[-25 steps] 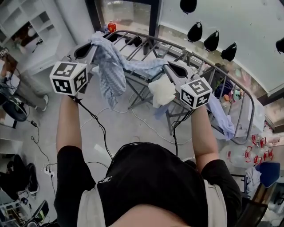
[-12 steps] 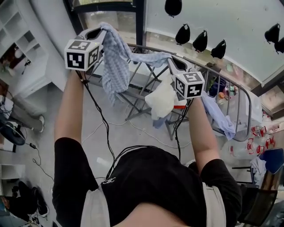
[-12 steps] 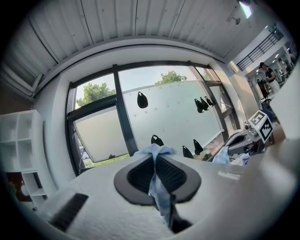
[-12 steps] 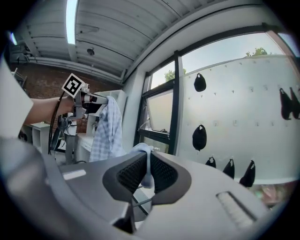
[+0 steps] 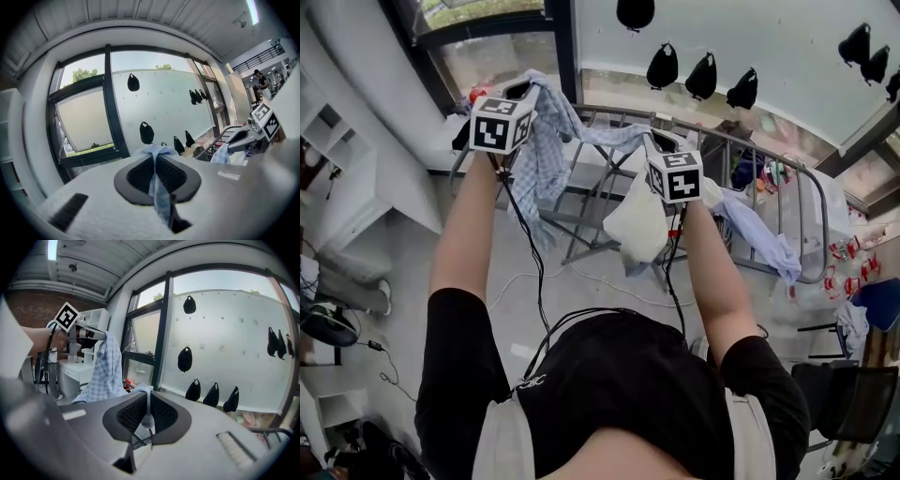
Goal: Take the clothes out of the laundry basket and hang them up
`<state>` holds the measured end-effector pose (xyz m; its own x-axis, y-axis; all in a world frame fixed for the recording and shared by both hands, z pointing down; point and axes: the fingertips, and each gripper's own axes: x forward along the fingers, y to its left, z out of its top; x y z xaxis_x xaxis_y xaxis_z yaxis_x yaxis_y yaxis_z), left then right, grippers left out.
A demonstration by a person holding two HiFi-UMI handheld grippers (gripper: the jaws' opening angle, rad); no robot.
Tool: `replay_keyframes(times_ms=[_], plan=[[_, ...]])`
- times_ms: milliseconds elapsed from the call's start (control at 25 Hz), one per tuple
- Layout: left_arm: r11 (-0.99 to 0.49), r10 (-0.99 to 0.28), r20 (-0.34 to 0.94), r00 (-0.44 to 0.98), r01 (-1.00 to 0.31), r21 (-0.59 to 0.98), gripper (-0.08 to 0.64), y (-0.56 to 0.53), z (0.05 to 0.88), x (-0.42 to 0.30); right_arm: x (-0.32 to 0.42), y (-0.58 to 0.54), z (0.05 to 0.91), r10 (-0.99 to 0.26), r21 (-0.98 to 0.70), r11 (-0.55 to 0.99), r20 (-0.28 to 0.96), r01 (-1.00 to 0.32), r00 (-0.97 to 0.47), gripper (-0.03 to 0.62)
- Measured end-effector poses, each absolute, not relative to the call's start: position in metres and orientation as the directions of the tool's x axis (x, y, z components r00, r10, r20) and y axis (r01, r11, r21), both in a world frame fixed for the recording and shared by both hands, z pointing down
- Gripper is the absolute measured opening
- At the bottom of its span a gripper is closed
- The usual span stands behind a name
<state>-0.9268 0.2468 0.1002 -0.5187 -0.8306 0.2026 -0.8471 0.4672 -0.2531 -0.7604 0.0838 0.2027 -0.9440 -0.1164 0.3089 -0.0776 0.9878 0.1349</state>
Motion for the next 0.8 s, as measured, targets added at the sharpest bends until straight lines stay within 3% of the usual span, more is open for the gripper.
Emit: replay_keyframes(times_ms=[800], plan=[[0.426,-0.763,0.485,-0.426,-0.897,-0.118,0.020,0.252,0.321,-0.938,-0.787,0.120,0.332,-0.141,0.368,0.920,0.636,0.138,-0.759,0.043]])
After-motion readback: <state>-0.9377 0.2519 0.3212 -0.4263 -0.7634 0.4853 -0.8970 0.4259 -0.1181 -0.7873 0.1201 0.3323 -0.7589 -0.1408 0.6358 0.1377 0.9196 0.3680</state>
